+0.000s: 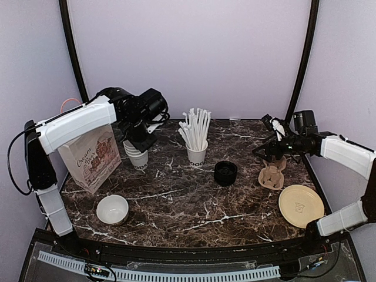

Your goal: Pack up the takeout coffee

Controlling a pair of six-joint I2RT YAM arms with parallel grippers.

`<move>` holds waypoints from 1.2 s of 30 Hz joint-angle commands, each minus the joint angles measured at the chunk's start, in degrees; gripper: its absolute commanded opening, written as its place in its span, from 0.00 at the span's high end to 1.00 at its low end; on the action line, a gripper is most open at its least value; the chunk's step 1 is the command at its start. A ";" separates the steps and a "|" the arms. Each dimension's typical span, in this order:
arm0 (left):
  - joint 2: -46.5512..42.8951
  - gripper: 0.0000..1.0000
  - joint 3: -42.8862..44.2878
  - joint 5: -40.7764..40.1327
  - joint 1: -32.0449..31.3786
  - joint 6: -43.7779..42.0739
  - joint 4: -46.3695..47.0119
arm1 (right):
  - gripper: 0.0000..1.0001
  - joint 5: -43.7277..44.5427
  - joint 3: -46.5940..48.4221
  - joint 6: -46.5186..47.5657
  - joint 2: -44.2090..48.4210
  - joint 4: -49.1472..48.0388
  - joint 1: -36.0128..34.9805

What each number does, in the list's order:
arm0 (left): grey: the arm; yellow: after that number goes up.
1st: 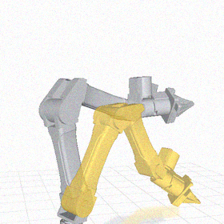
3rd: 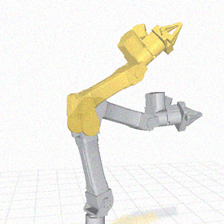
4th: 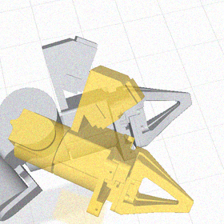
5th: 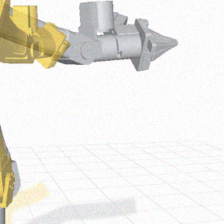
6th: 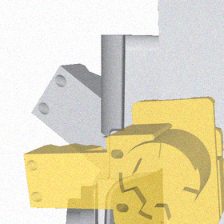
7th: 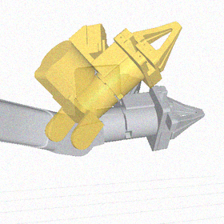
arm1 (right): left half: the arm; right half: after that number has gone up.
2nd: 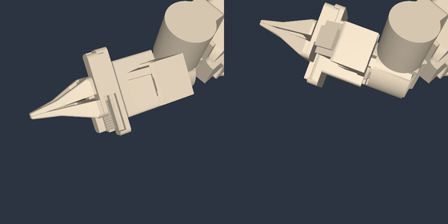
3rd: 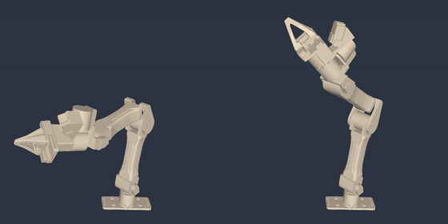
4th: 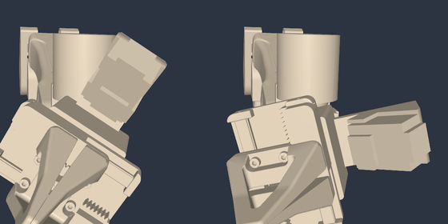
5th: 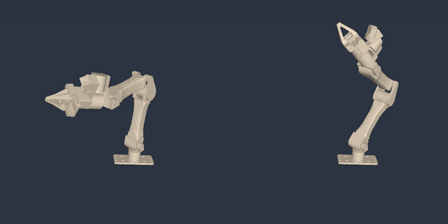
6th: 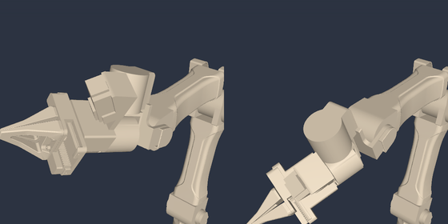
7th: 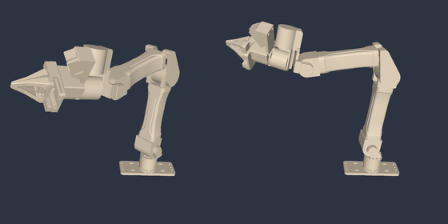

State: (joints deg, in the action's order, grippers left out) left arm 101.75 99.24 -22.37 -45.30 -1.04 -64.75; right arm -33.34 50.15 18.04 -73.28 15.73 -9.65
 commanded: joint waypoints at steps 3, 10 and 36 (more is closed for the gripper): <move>3.15 1.00 10.56 -8.20 3.21 1.53 0.93 | 0.13 -2.11 0.54 0.93 1.42 1.77 -0.26; 6.17 1.00 19.25 2.27 7.31 2.09 -1.77 | 0.13 -2.43 -0.57 1.02 2.96 1.93 -0.26; 11.82 1.00 23.78 5.81 10.55 5.10 -7.52 | 0.14 -3.94 -0.99 0.63 0.74 1.21 -0.37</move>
State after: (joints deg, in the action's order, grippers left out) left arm 113.23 120.60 -12.25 -34.94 4.51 -67.81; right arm -36.25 49.69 18.59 -72.44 17.91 -9.76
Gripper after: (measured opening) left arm 0.034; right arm 0.866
